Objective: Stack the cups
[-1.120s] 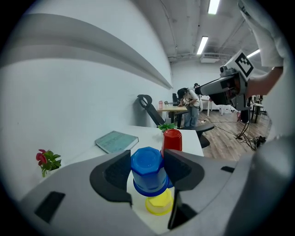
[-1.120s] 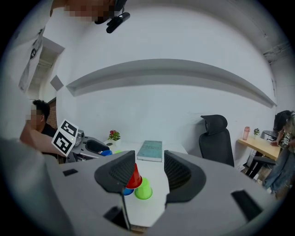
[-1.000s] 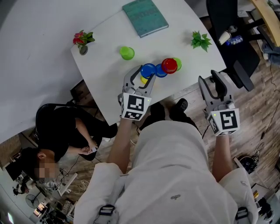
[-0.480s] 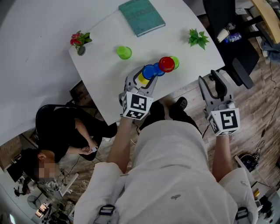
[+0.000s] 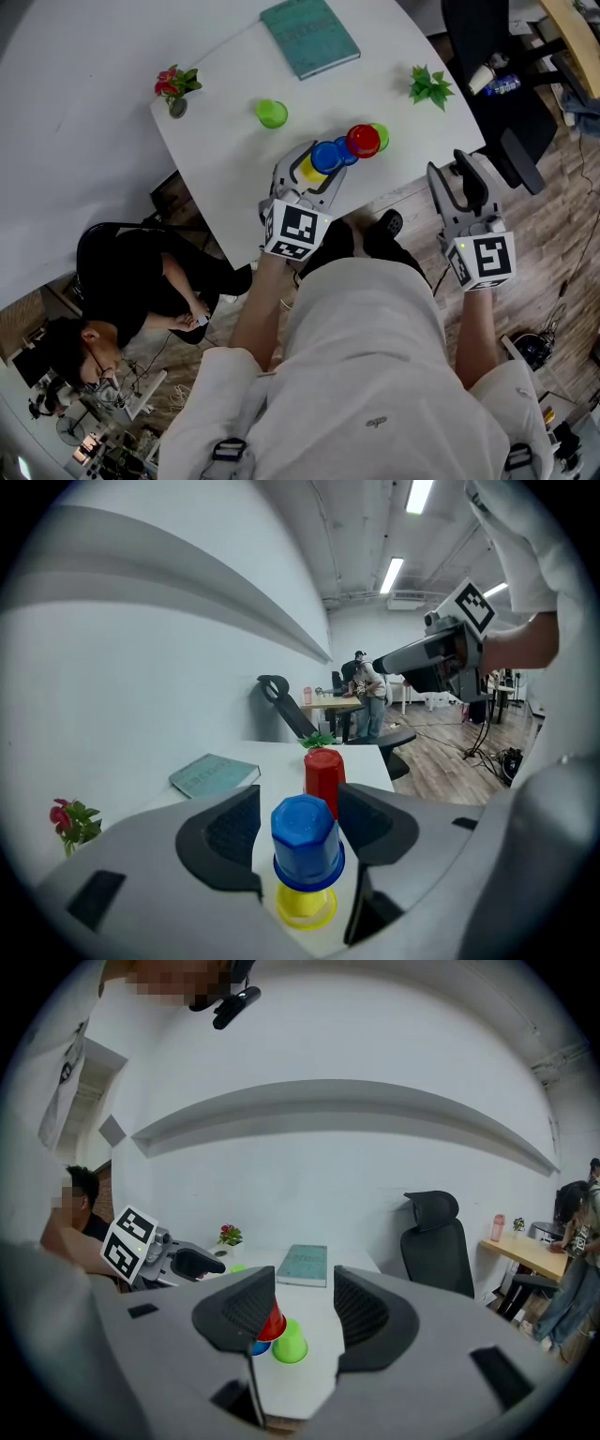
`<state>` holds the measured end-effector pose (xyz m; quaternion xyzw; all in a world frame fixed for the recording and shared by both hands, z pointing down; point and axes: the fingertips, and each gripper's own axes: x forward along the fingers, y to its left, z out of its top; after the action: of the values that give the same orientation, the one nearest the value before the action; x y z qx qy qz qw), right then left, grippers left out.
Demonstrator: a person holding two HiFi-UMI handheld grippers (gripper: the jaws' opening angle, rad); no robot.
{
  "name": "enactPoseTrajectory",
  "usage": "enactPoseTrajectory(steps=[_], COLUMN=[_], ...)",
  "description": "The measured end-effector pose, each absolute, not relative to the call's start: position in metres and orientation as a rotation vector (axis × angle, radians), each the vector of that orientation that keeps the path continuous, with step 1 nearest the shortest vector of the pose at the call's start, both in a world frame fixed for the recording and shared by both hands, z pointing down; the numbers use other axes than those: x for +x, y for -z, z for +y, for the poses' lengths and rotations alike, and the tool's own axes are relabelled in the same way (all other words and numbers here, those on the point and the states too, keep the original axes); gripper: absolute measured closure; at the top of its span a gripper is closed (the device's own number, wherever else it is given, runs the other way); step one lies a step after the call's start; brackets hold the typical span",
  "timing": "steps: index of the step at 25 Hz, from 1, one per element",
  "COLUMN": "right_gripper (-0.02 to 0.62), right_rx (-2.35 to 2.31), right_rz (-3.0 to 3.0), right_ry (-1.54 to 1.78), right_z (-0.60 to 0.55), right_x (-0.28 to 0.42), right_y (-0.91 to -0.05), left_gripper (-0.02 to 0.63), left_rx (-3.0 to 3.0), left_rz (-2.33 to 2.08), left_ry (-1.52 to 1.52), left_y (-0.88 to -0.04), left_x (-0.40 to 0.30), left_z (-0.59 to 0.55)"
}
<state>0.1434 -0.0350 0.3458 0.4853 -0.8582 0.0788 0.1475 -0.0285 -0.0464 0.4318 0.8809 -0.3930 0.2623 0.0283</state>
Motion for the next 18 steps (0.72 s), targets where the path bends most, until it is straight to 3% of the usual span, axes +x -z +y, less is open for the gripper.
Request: enactPoseTrajectory(steps=[7,18], right_gripper=[0.394,0.394], right_rx=[1.399,1.397], right_rz=[-2.478,-2.422], right_ry=[-0.222,-0.199], right_z=[-0.049,-0.062], right_x=[0.127,0.093], right_y=[-0.34,-0.337], left_gripper=[0.345,0.345], left_rx=[2.729,2.672], left_rz=[-1.26,-1.364], left_ry=[-0.599,-0.666], left_y=[-0.399,-0.429], left_x=[-0.047,-0.115], left_z=[-0.066,-0.116])
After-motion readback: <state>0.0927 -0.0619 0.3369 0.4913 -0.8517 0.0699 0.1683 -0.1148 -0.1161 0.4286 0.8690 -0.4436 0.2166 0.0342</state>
